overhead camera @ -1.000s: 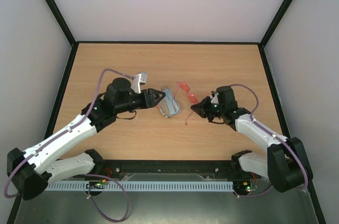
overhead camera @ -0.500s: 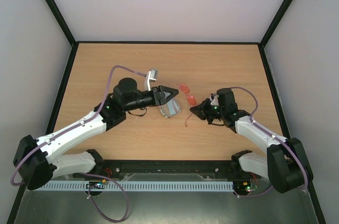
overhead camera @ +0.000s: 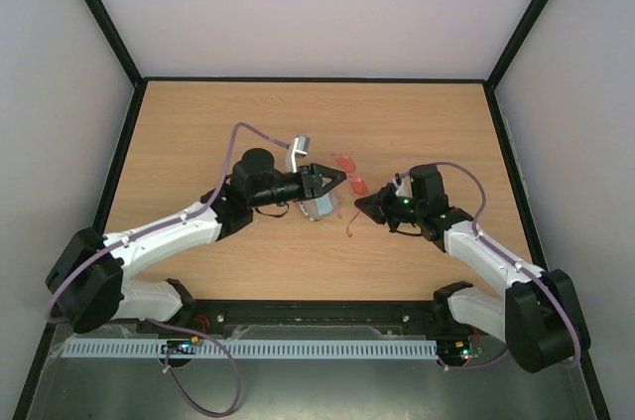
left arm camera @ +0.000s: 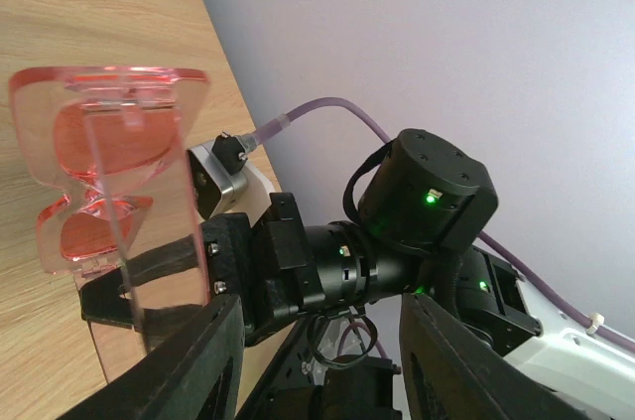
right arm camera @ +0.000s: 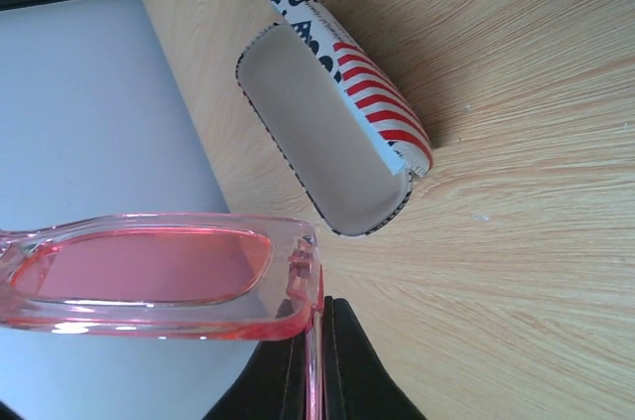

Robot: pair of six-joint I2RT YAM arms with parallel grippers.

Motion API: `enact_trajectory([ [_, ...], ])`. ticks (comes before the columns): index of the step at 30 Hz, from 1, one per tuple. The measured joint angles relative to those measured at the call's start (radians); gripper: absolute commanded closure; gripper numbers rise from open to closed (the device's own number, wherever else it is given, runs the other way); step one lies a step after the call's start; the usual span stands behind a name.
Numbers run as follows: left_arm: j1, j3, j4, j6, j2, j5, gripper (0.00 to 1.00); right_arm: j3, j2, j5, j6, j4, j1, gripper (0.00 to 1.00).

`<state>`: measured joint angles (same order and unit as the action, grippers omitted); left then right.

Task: Organize the sunglasses
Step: Fold the sunglasses.

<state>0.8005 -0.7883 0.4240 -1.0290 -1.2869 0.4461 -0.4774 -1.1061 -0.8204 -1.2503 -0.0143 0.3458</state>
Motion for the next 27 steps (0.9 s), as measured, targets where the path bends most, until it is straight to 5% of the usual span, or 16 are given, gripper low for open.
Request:
enact_trajectory([
  [27, 0.014, -0.156, -0.011, 0.084, -0.146, -0.044, 0.54, 0.011, 0.118, -0.023, -0.003, 0.065, 0.000, 0.99],
])
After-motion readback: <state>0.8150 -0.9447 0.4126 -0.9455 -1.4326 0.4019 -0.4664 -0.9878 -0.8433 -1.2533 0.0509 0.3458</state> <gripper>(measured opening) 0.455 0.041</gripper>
